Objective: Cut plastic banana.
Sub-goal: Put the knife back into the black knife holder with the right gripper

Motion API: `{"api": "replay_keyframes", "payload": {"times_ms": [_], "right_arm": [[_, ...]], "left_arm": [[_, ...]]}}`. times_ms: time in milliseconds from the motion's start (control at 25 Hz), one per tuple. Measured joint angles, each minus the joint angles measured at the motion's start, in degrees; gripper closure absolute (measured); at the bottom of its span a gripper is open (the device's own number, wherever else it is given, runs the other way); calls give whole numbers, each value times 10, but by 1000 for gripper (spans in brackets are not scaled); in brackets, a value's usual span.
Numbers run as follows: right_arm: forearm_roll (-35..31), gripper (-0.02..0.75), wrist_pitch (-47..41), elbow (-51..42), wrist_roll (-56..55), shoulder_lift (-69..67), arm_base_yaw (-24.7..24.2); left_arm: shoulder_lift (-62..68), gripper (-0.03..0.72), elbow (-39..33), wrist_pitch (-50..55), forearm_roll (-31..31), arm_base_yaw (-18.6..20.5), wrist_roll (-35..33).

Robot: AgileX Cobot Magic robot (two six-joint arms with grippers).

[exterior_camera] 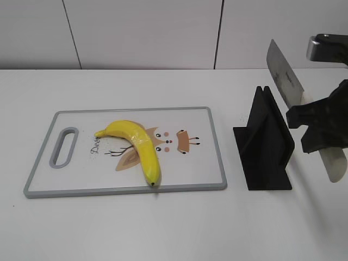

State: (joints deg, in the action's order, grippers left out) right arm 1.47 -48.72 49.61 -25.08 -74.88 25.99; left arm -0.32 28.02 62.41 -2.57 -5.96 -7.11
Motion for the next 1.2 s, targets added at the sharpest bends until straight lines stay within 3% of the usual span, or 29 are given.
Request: {"api": "replay_keyframes", "payload": {"times_ms": [1200], "right_arm": [[-21, 551, 39, 0, 14, -89, 0]], "left_arm": [[0, 163, 0, 0, 0, 0, 0]]}}
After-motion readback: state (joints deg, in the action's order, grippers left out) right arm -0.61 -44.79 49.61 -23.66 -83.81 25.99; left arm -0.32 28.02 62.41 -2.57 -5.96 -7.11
